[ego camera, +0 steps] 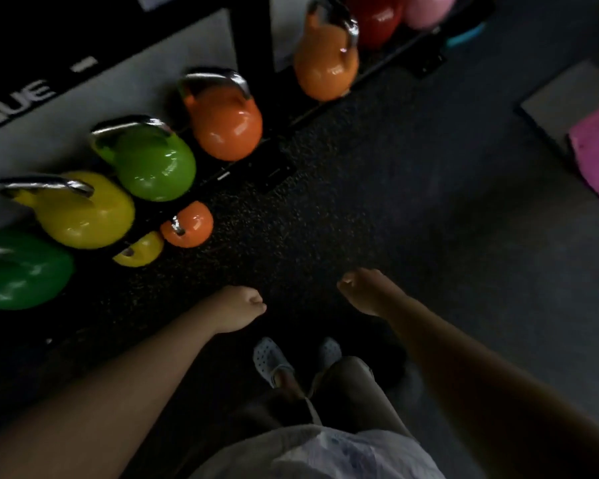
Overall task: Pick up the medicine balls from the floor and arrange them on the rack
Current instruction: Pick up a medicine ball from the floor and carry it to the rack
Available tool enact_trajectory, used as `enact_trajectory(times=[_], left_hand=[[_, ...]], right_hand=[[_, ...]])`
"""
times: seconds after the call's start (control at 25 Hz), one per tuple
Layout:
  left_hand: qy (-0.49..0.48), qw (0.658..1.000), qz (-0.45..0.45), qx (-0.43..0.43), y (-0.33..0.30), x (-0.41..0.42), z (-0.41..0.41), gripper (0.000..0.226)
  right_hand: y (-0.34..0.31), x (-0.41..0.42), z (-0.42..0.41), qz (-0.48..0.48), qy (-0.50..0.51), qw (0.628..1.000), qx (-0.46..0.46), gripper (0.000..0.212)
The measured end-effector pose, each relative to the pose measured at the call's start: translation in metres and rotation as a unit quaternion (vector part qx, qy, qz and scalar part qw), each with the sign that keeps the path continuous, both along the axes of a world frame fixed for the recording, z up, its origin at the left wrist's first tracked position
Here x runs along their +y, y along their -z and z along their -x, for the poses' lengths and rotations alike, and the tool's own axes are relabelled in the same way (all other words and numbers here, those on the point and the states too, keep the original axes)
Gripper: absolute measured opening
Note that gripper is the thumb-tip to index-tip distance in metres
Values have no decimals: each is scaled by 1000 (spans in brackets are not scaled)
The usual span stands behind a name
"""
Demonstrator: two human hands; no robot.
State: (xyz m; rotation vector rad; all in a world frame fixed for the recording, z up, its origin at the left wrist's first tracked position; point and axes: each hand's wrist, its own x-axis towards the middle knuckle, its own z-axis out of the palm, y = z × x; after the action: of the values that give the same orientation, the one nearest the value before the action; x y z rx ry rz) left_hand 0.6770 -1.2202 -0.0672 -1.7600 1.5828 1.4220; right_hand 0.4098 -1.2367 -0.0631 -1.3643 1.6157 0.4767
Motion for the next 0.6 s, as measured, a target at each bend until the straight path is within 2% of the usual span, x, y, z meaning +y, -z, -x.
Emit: enact_trajectory(times=[0.12,0.28,0.4,0.6], left_hand=[[80,996,-29,-12,10,-3,43,48],[211,973,-71,-62,30,3,137,56],[281,955,-78,-56,40,29,224,53],[331,936,-107,-48,66,110,342,46]], right_hand=[[17,47,47,-7,102,995,5,40],[31,136,123,-26,223,974,21,40],[43,223,183,-21,323,945,46,36],[81,362,259,-12,452,891,44,33]])
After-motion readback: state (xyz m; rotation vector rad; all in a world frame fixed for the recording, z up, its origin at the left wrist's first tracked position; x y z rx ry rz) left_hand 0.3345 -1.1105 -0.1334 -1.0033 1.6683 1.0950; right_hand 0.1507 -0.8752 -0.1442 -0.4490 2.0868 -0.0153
